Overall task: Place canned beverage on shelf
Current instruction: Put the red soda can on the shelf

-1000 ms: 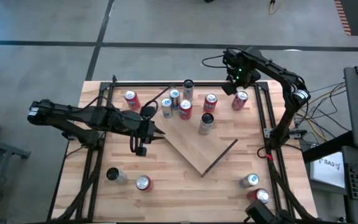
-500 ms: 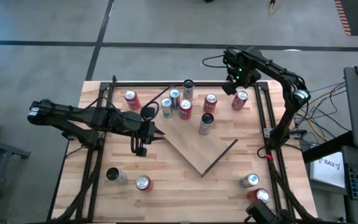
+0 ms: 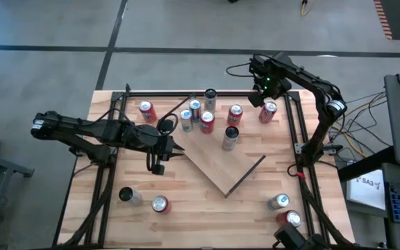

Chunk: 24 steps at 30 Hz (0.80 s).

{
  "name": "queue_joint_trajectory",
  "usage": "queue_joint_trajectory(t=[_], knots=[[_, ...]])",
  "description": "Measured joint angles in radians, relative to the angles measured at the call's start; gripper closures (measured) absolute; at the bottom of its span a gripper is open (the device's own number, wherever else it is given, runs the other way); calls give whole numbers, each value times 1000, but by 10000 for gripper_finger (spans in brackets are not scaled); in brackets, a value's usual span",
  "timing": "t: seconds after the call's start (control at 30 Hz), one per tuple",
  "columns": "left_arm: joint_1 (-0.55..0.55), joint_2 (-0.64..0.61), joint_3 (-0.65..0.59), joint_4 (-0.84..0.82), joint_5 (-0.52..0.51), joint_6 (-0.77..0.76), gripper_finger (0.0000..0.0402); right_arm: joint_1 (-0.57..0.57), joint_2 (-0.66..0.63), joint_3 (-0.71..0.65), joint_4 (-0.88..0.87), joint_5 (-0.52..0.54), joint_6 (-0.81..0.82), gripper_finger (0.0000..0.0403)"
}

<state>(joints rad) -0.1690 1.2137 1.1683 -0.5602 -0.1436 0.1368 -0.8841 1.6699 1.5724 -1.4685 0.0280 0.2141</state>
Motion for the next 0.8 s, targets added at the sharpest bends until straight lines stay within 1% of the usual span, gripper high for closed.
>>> queue_joint_trajectory(t=[0.27, 0.43, 0.57, 0.67, 0.8], knots=[[0, 0, 0, 0, 0, 2, 345, 0, -20, -83, 44, 1, 15, 62], [0, 0, 0, 0, 0, 3, 345, 0, -54, -138, 47, 76, 47, 62], [0, 0, 0, 2, 0, 11, 345, -5, -93, -186, 93, 75, 63, 62], [0, 0, 0, 4, 0, 11, 345, -6, -104, -217, 106, 73, 71, 62], [0, 0, 0, 4, 0, 10, 345, -6, -114, -271, 170, 73, 84, 62]])
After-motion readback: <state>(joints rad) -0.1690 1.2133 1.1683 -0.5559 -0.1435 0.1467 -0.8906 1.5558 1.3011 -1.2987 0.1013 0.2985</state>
